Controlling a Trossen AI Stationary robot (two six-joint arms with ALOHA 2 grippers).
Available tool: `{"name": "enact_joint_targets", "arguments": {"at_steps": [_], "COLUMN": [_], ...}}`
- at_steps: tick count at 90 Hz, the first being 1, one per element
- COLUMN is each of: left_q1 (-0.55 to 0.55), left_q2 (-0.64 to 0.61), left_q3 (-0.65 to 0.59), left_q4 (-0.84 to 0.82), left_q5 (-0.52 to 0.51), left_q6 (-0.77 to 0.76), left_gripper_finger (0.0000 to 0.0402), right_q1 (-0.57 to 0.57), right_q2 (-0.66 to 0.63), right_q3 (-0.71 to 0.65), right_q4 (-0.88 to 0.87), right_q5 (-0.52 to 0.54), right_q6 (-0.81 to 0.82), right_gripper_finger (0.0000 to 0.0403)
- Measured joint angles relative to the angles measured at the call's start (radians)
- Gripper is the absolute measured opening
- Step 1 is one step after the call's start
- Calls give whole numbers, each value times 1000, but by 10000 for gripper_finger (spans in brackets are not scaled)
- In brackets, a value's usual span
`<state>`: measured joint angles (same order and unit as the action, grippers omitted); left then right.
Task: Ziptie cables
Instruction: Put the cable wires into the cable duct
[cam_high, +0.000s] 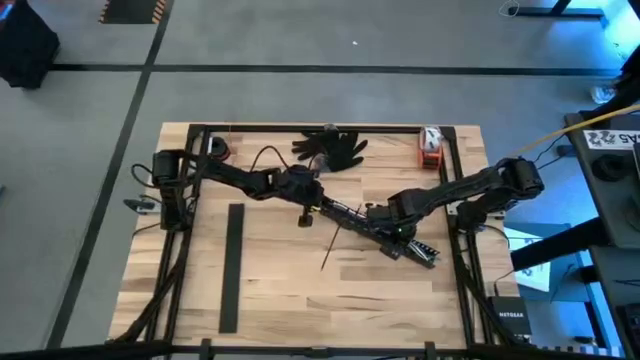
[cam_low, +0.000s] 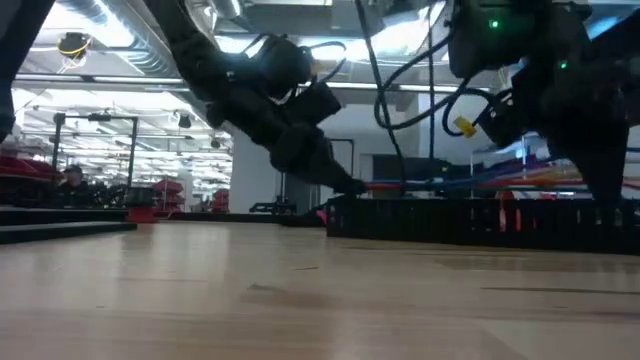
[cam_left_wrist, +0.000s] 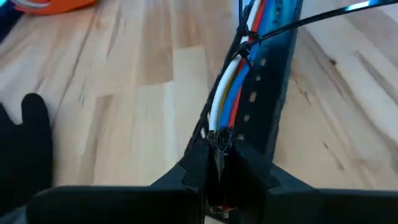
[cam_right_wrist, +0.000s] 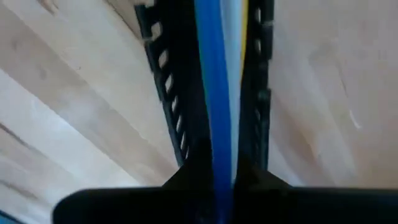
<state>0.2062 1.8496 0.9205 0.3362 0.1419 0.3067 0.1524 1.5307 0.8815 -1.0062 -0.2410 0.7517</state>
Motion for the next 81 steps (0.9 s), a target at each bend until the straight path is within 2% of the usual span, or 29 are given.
{"name": "enact_joint_targets", "arguments": {"at_steps": [17,30,63,81], "left_q1": [0,1,12,20], "left_q2": [0,5,-26,-76], "left_q3": [1,2,1,2], "left_q4": [-51,-64,-109,-82], "left_q5": [0,1,8,5], "left_q6": [-16,-56,-104,-61], "left_gripper_finger": [62,81,187,211], "right_q1": [0,0,-1,-1], "right_q2": [3,3,3,3], "right_q3": [-18,-30,-29,-28], "right_q4": [58,77,96,125], "right_q5": [20,-7,-1,6], "right_q6": [3,3,1,3], "right_gripper_finger": [11,12,13,13]}}
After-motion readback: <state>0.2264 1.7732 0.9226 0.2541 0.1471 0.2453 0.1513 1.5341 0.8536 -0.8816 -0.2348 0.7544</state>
